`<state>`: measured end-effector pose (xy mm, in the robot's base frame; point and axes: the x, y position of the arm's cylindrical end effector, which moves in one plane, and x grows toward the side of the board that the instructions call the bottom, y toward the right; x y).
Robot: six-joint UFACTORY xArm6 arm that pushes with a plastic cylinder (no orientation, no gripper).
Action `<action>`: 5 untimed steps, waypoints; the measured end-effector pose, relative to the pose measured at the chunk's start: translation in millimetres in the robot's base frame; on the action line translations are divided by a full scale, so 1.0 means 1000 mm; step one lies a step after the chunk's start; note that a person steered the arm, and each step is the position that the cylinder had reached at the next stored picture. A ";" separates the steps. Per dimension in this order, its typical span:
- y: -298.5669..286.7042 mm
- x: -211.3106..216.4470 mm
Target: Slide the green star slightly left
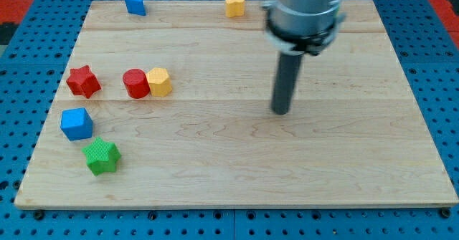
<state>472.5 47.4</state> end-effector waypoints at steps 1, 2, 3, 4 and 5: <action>-0.100 0.002; -0.159 0.045; -0.235 0.071; -0.287 0.064; -0.301 0.052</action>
